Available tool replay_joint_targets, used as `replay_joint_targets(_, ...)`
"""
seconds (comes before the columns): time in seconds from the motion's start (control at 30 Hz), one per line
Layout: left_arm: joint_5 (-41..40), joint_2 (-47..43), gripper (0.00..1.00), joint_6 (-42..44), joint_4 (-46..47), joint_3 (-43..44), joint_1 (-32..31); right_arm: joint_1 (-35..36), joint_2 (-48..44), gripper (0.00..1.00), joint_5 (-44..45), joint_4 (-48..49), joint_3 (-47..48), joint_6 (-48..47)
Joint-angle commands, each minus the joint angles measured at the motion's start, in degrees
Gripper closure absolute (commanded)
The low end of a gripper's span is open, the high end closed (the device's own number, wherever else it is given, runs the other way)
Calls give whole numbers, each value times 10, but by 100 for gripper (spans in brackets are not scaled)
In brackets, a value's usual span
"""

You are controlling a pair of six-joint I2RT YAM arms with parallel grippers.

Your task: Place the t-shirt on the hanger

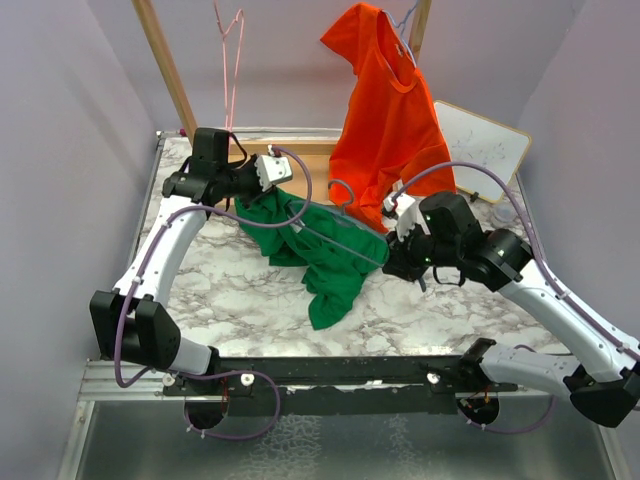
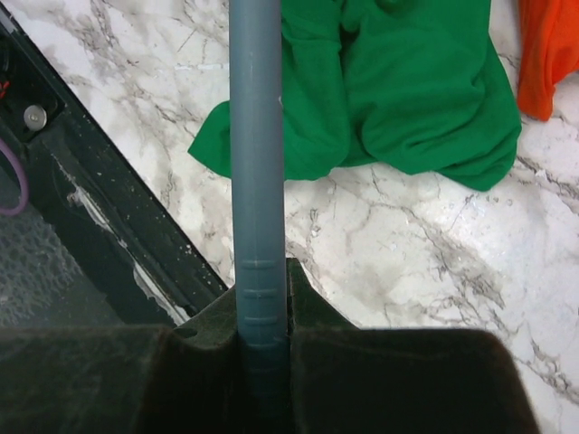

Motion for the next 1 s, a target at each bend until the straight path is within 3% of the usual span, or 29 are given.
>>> replay_joint_targets(0.0, 47, -18, 100, 17, -28, 17, 3, 2, 8, 99, -33, 92, -12, -32)
replay_joint_targets(0.53, 27, -36, 100, 31, -78, 45, 9, 3, 42, 99, -28, 143, -118, -68)
replay_joint_targets(0.77, 21, -27, 100, 37, -109, 65, 16, 3, 34, 99, 74, 141, -85, -61)
replay_joint_targets(0.97, 21, -18, 100, 39, -118, 68, 16, 3, 26, 99, 10, 167, -49, -121)
